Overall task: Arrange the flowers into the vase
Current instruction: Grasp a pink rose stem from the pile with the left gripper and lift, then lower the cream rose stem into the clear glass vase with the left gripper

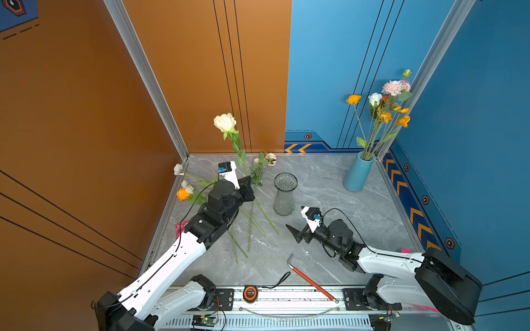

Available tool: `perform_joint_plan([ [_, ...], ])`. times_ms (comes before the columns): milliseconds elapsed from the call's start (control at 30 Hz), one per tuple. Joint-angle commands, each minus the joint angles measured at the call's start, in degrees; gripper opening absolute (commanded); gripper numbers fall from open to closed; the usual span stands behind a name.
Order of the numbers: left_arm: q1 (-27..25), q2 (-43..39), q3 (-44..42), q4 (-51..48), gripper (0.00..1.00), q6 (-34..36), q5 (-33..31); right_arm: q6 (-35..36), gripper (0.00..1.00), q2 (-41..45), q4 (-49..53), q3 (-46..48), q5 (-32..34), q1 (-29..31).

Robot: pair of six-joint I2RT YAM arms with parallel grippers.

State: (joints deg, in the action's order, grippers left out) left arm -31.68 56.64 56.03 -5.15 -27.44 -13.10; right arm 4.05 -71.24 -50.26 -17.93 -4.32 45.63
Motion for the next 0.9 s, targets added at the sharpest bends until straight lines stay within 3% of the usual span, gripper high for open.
perform_joint_plan([
  [0, -0.24, -0.06, 7.25, -6.92, 0.00, 11.49, 0.11, -1.99, 1.00, 0.72, -2.54, 1.05, -0.32, -0.91],
  [133, -1.16, 1.59, 13.98, -1.33, 0.00, 16.07, -0.50, -2.37, 1.00, 1.97, -2.17, 1.40, -2.69, -1.72],
  [433, -3.27, 11.32, 17.93, 18.99, 0.00, 21.19, -1.82, -3.44, 1.00, 0.99, -3.85, 1.41, -5.98, -2.63],
  [867, -4.26, 22.22, 23.72, 23.60, 0.00, 22.52, -2.28, -3.60, 1.00, 1.45, -2.52, 1.09, -5.88, -3.35],
])
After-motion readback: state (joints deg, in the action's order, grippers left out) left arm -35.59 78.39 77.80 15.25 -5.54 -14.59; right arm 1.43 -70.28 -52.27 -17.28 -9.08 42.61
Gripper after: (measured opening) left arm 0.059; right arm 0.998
